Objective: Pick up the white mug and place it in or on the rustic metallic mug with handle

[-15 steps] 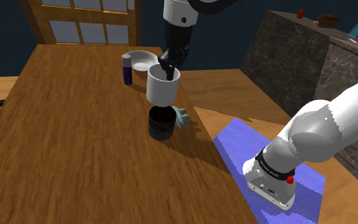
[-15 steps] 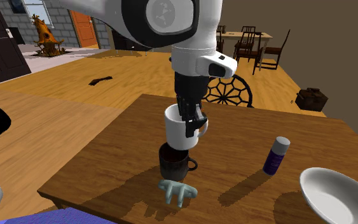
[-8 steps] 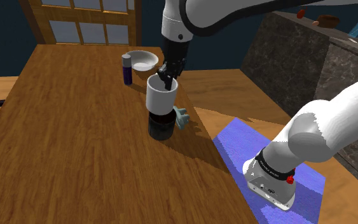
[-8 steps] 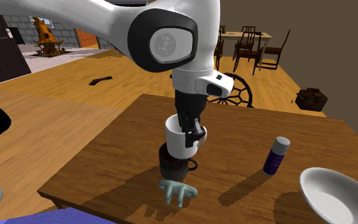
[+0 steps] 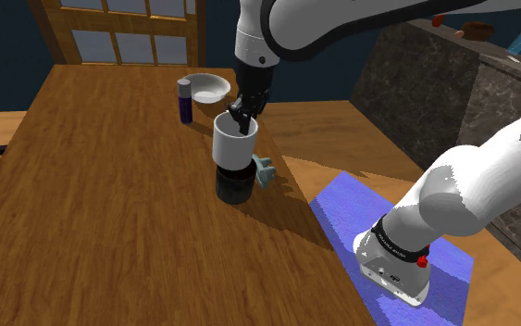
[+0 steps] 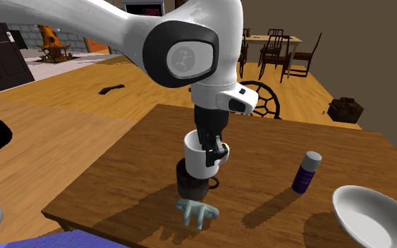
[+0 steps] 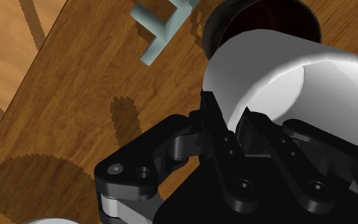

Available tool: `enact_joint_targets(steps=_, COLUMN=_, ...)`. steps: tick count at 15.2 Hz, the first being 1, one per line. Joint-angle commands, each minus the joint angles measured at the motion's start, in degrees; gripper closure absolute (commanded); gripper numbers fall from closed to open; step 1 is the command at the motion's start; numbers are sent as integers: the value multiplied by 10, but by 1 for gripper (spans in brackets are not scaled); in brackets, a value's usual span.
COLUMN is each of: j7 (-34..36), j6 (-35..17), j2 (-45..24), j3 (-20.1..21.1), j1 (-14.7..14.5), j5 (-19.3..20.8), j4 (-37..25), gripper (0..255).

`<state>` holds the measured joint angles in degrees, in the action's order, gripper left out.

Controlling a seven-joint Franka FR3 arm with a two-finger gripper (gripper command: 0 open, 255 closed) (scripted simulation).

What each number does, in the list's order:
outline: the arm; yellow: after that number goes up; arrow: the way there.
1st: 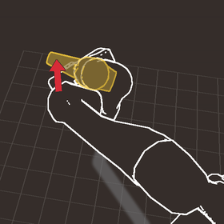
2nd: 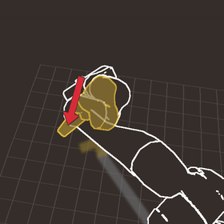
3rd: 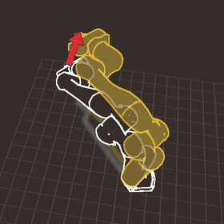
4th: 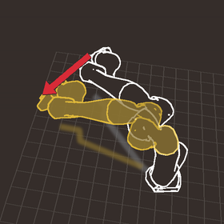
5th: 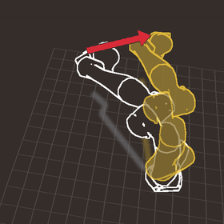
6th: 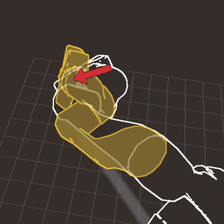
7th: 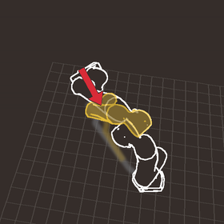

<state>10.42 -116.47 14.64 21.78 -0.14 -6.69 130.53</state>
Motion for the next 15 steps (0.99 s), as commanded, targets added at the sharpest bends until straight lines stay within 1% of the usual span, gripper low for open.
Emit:
enact_joint_targets(steps=1, j7=0, j6=0, j2=-1, j3=0, j1=0, j5=0, j4=1, gripper=255)
enact_joint_targets(steps=2, j7=0, j6=0, j2=-1, j3=0, j1=0, j5=0, j4=1, gripper=0)
enact_joint_targets(steps=7, j7=0, j6=0, j2=-1, j3=0, j1=0, j5=0, j4=1, gripper=0)
enact_joint_targets(steps=11, j7=-3, j6=75, j2=17, j3=-7, j1=1, j5=-1, j4=-56, gripper=0)
enact_joint_targets(steps=15, j7=-3, j6=75, j2=17, j3=-7, j1=1, j5=-1, j4=-56, gripper=0)
